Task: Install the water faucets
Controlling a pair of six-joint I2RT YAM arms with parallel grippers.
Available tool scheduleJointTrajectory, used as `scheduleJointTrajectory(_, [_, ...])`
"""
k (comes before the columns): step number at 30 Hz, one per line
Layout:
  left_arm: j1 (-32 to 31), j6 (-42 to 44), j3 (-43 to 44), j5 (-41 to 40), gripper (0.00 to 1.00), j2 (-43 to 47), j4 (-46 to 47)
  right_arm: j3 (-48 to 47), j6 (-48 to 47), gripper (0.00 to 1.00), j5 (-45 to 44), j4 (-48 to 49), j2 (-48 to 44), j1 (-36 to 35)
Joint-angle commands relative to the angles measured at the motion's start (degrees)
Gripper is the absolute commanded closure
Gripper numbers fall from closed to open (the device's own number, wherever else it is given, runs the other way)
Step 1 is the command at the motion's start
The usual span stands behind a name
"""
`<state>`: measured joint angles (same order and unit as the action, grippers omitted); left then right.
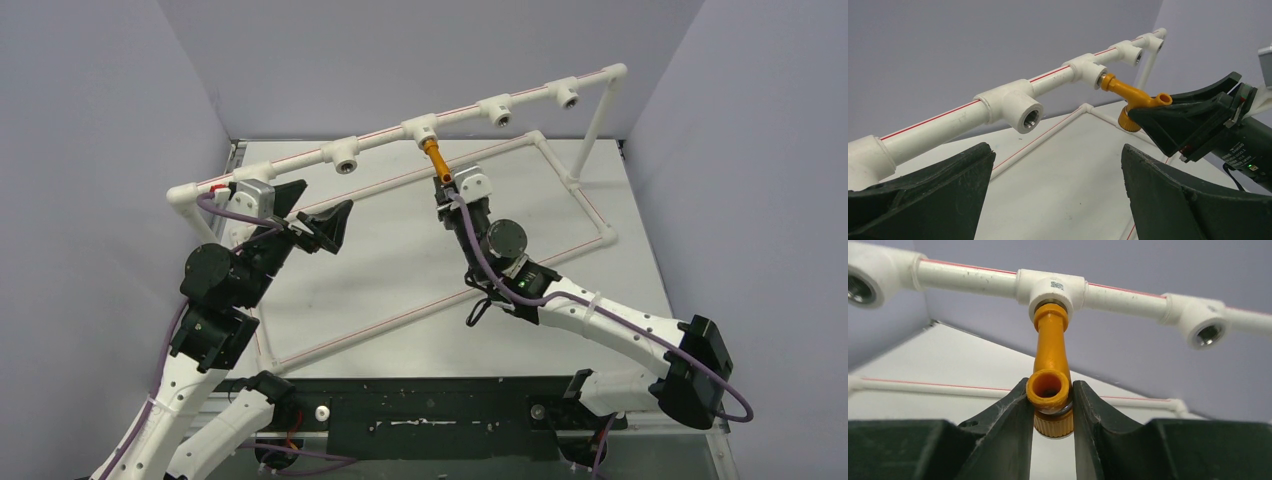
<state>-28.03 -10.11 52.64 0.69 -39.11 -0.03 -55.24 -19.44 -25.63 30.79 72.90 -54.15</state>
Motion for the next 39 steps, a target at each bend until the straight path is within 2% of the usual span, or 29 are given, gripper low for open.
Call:
scheduleJointTrajectory(1, [-0.18,-0.26,1.99,0.01,0.03,0.57,1.7,-0.64,25.41,1.0,-3.3,10.22,-0.1,-0.36])
scheduleJointTrajectory(11, [-0.18,-0.26,1.94,0.08,0.03,0.79,1.73,1.06,55.65,1.0,-8.18,11.23,-1.4,0.01])
scheduleJointTrajectory(14, [-0.23,-0.27,1.93,0.1,0.03,0.71,1.79,1.96,67.81,1.0,-8.32,10.63,-2.15,1.73])
scheduleJointTrajectory(20, [-0.27,-0.35,1.92,0.19,0.03,0.49,1.77,2.79,94.79,1.0,-6.21,3.26,-3.52,5.46])
scheduleJointTrajectory(22, [-0.27,-0.41,1.87,0.27,0.03,0.44,1.85,2.37,101.09,1.0,-6.09,-0.18,-3.86,5.98])
scheduleJointTrajectory(25, [-0.27,-0.44,1.8,0.3,0.03,0.11,1.86,0.45,105.75,1.0,-4.43,-4.76,-4.58,6.61])
scheduleJointTrajectory(30, [-0.27,-0.53,1.9,0.37,0.03,-0.19,1.84,-0.86,104.76,1.0,-4.38,-8.31,-5.27,6.64])
scheduleJointTrajectory(31, [-0.27,-0.53,1.89,0.37,0.03,-0.2,1.86,-0.68,104.29,0.94,-4.58,-8.82,-5.49,6.67])
scheduleJointTrajectory(34, [-0.27,-0.52,1.93,0.37,0.03,-0.41,1.74,-0.03,102.42,0.64,-4.86,-9.48,-6.03,6.76])
scheduleJointTrajectory(36, [-0.28,-0.53,1.92,0.37,0.03,-0.51,1.79,0.53,101.33,0.47,-4.72,-9.88,-6.38,6.9])
scheduleJointTrajectory(39, [-0.27,-0.53,1.9,0.37,0.03,-0.68,1.72,1.13,97.52,0.31,-3.92,-9.95,-7.36,6.98])
